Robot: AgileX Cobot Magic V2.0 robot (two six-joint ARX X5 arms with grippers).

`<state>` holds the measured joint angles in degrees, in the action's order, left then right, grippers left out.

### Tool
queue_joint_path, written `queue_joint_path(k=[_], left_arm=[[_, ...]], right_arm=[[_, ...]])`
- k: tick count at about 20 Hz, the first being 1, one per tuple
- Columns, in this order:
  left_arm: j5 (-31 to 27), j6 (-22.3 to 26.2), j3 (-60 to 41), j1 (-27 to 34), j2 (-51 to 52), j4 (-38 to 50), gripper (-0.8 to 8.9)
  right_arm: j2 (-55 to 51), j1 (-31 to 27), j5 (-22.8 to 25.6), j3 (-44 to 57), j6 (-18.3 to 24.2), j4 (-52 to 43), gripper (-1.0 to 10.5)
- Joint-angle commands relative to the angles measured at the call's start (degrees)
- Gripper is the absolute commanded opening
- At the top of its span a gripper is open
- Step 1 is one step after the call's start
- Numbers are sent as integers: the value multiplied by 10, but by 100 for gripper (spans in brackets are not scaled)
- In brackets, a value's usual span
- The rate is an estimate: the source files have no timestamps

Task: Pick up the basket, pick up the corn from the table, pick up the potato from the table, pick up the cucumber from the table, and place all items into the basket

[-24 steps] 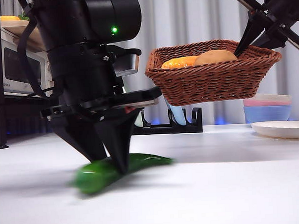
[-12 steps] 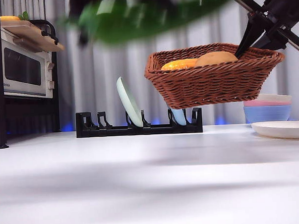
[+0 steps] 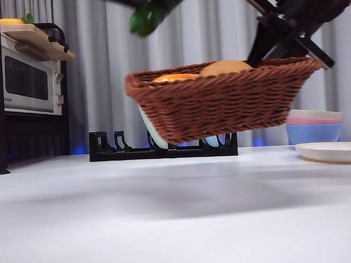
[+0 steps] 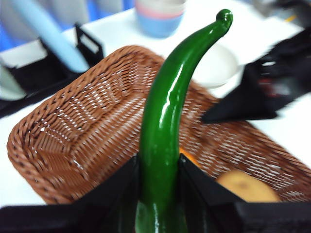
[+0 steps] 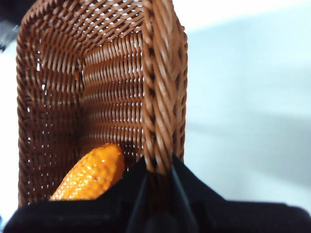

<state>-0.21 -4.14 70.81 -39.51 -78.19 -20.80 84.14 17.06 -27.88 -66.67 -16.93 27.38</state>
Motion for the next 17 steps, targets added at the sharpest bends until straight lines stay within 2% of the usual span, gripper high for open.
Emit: queue_joint_path(k=[1,3,4,6,7,11,14,17], left_arm=[[-1,-5,-5,15,-23,-10,-3],[1,-5,-5,23,-35,-26,11],[3,-6,-5,24,-37,-33,72],[3,-8,-5,24,-38,-50,393],[2,-8,-5,24,-38,-56,454],[2,-40,-5,24,-31,-71,453],[2,-49,-3,23,7,-72,453],[3,-52,4,23,60,-72,444]], right_arm=[[-1,20,-5,-3,-1,-10,-16],[-1,33,-5,-3,-2,-11,-16],[-1,38,-5,-3,-2,-12,-16],[-1,44,-5,-3,-3,-14,-16],[-1,45,-5,-3,-6,-14,-16],[-1,45,-1,-3,-13,-21,-16],[3,45,55,-3,-54,-50,-16],[28,42,88,-3,-95,-63,-16]])
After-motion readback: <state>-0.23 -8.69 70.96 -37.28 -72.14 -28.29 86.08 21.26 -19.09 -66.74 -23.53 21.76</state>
